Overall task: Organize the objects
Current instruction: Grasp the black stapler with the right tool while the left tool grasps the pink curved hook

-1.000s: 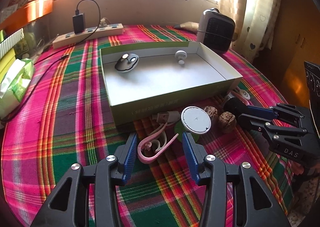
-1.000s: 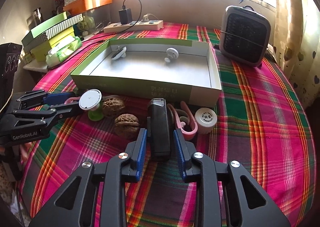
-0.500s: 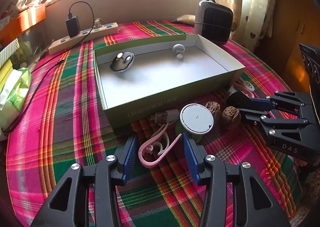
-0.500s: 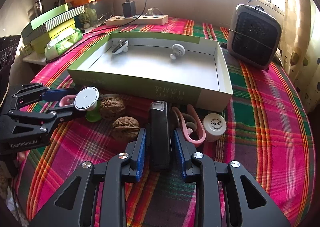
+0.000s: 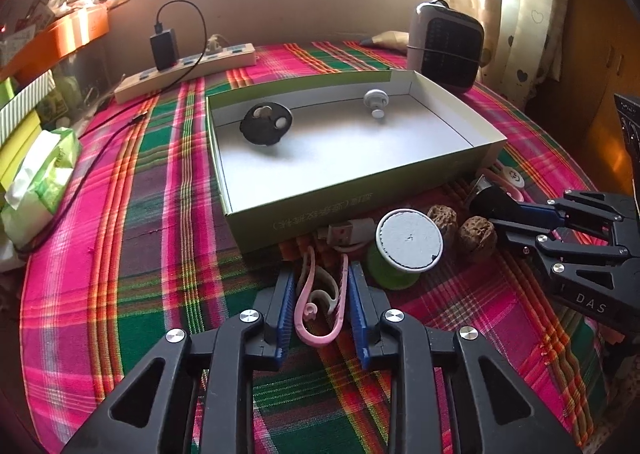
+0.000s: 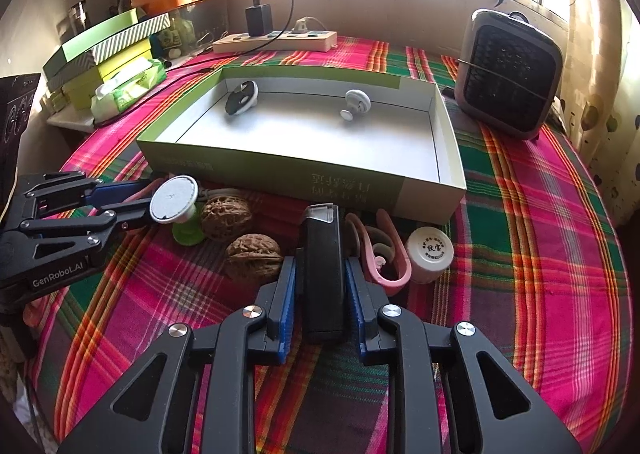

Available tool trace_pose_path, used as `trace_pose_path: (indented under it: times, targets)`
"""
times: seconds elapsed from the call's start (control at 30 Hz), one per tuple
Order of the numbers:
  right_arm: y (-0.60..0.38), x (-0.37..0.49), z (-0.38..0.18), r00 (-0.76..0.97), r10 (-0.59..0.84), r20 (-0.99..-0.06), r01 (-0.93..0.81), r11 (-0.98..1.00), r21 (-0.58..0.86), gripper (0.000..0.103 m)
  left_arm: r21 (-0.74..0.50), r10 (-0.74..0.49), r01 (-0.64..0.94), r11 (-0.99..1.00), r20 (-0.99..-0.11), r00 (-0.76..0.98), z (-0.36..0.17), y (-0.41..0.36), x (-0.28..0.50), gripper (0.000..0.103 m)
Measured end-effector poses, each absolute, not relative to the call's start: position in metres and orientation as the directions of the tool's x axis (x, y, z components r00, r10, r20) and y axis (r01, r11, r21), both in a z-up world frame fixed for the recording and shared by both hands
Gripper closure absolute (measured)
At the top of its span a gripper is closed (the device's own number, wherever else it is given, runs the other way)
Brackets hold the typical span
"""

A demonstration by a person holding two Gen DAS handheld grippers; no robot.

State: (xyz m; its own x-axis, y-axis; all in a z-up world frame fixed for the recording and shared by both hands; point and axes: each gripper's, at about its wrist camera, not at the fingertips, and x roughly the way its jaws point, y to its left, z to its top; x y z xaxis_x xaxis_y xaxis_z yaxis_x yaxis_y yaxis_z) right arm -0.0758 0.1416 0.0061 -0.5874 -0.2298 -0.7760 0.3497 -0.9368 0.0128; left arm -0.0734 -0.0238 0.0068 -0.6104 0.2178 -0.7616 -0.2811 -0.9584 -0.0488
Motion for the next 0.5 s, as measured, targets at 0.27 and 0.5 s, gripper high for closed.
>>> trace_pose_path:
  times: [0.27,0.5]
  targets:
    - [0.1413,-0.0750,0.0059,-0.588,-0.229,-0.776,0.349,-0.937,0.012,0.078,-0.050,0.208,-0.264,-0.963,-0.762,-0.614,0.0062,-0.0230,-0.0717,0.080]
    - [0.1420,-0.0743,0.0057,-0.587,-0.231,-0.776,0.348,-0.937,0.015,0.079,-0.038,0.181,-0.236,-0.971,-0.763,-0.621,0.0057,-0.0212,-0.0704,0.080]
